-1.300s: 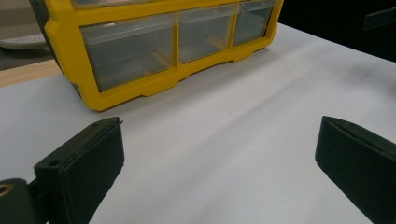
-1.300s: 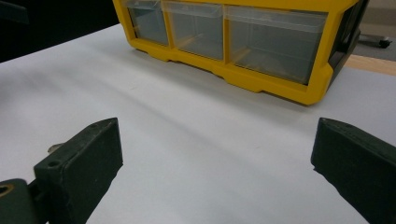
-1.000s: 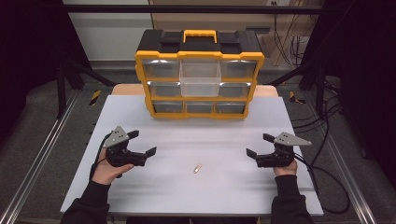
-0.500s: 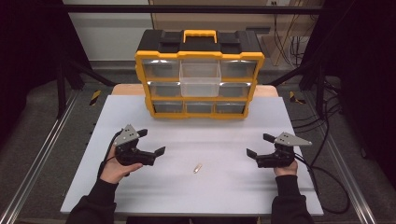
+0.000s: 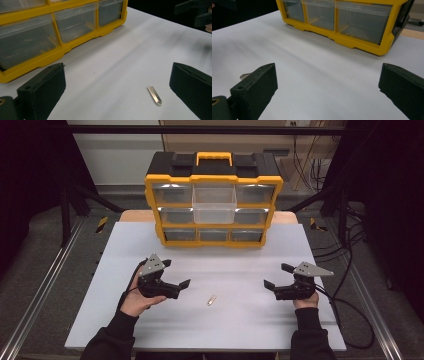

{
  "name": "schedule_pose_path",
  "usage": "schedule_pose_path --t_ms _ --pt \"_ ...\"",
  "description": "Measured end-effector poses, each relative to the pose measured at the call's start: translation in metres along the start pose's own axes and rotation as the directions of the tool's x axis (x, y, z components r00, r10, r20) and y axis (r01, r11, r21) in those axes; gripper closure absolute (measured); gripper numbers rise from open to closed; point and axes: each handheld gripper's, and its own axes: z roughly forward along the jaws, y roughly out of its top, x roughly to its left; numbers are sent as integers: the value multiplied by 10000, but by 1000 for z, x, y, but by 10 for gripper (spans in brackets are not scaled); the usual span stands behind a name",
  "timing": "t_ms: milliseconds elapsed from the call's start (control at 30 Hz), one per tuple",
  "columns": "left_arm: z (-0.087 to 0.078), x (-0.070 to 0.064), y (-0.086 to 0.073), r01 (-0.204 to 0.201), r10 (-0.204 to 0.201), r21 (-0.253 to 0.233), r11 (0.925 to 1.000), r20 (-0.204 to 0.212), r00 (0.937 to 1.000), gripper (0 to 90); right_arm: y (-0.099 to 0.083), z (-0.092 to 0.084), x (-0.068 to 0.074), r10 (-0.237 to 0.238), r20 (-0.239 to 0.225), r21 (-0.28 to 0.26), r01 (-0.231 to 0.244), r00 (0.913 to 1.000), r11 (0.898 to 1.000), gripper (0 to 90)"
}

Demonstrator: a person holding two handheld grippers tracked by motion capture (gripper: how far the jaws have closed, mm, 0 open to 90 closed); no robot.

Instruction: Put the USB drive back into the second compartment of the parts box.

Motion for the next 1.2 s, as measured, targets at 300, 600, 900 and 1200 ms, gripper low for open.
schedule_pose_path --t_ms 300,600,900,1200 --pt "14 -10 2 -75 72 233 9997 123 9999 6 0 0 0 -51 -43 -14 51 10000 10000 27" --pt "26 -21 5 -128 118 398 9991 238 9996 6 0 0 0 -53 -61 -5 53 10000 10000 27" --pt "39 -31 5 -137 113 669 9977 367 9993 6 0 1 0 -32 -36 50 32 10000 10000 27" --pt "54 -43 -2 -68 11 1192 9929 481 9988 6 0 0 0 -28 -43 29 28 10000 10000 27"
